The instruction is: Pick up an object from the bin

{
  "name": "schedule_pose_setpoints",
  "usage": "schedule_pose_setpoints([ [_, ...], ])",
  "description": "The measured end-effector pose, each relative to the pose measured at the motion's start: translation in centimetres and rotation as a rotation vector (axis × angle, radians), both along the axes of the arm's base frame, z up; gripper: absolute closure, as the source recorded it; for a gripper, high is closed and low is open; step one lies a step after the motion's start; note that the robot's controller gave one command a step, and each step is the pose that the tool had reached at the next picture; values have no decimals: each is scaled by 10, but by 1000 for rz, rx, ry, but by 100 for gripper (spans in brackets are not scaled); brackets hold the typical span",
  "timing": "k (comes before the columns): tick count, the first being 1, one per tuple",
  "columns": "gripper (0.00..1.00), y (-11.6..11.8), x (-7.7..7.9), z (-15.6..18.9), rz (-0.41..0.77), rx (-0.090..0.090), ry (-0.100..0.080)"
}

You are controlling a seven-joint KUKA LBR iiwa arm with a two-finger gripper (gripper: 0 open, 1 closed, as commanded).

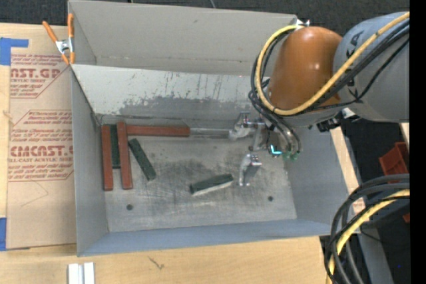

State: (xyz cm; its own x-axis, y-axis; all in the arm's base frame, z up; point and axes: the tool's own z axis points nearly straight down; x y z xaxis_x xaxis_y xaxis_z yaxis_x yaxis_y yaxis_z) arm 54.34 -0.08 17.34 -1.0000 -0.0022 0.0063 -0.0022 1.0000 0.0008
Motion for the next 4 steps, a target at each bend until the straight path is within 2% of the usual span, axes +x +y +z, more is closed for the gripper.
schedule_pose_setpoints([
  [1,0,0,2,4,0,0,-7],
  [2,100,22,10,-92,277,-4,-14],
  [3,0,25,14,-94,275,0,-40],
  [4,0,25,14,-94,276,0,-39],
])
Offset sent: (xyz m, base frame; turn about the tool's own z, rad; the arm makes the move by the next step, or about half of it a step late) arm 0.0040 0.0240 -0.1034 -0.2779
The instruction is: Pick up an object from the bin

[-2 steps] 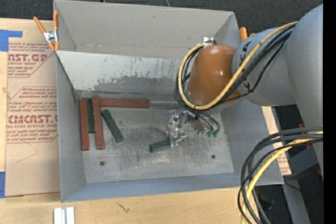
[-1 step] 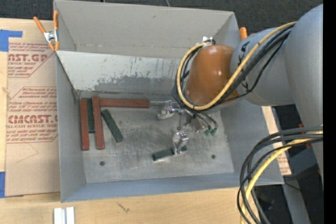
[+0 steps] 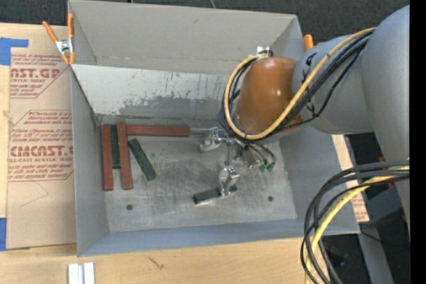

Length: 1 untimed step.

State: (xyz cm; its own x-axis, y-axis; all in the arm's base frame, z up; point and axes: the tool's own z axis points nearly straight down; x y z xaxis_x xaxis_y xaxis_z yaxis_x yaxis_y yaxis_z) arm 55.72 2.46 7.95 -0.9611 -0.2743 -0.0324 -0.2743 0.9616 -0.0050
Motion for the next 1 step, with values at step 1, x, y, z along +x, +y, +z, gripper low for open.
schedule_pose_setpoints([
  [1,0,1,-20,4,72,-4,9],
])
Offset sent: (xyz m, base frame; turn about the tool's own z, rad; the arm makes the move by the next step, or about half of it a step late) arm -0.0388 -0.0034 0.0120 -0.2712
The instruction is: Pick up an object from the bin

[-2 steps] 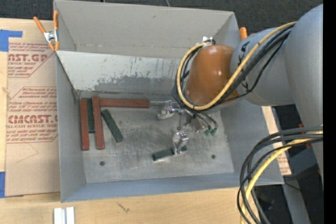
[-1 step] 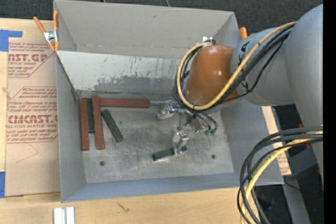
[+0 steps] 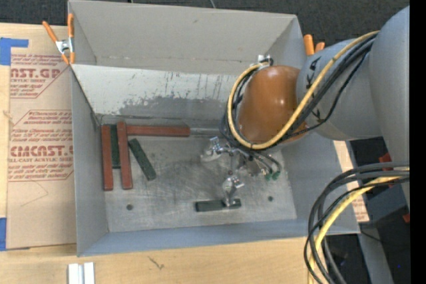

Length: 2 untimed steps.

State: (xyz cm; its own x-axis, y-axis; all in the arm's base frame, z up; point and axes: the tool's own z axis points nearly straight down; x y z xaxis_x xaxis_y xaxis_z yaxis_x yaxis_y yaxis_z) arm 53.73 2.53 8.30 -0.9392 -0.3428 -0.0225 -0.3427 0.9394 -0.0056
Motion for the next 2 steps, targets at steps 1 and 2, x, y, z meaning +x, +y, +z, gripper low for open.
schedule_pose_setpoints([
  [1,0,-1,-28,4,128,-2,16],
  [2,0,3,-37,3,196,-5,-10],
])
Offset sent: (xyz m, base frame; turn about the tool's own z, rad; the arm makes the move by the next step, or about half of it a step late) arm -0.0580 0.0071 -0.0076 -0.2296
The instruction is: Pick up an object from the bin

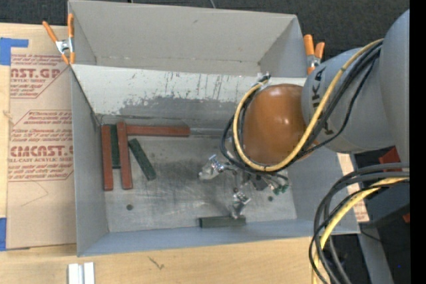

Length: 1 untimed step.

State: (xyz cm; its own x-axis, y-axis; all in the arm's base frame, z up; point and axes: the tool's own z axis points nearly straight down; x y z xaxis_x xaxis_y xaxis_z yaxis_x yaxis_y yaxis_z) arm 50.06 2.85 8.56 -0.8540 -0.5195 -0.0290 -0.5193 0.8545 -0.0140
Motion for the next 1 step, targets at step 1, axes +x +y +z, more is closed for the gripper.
schedule_pose_setpoints([
  [1,0,0,-3,-3,231,0,-11],
])
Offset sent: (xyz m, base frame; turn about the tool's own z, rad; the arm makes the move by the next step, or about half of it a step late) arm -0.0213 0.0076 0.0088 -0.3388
